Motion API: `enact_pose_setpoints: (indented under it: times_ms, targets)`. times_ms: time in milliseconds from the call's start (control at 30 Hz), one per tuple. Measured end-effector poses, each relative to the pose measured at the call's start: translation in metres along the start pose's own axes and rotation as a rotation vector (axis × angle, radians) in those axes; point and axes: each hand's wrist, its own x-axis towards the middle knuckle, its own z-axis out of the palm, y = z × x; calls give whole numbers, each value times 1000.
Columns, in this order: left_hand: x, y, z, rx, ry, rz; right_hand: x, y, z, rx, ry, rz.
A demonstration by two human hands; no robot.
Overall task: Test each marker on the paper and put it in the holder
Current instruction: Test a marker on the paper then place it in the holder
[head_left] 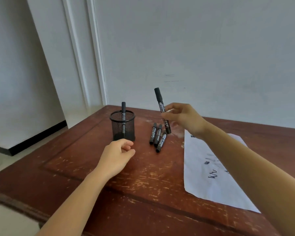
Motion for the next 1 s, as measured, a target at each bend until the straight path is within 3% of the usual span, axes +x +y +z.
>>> enact_pose_setpoints:
  times_ms: [200, 300, 467, 767, 1000]
  targets:
    - [-7, -25, -14, 197, 30, 31, 61, -37, 72, 174, 99, -93]
    - [-11, -30, -16, 359, -17, 87, 82, -40, 99, -62, 91, -77]
    - [-15, -34, -16, 397, -36, 116, 96, -27, 120, -419, 22, 25]
    - [-14, -32, -17, 406, -35, 111, 109, -29, 127, -585, -152, 142]
    - [-14, -28, -17, 443, -48, 102, 109, -26, 131, -606, -83, 116]
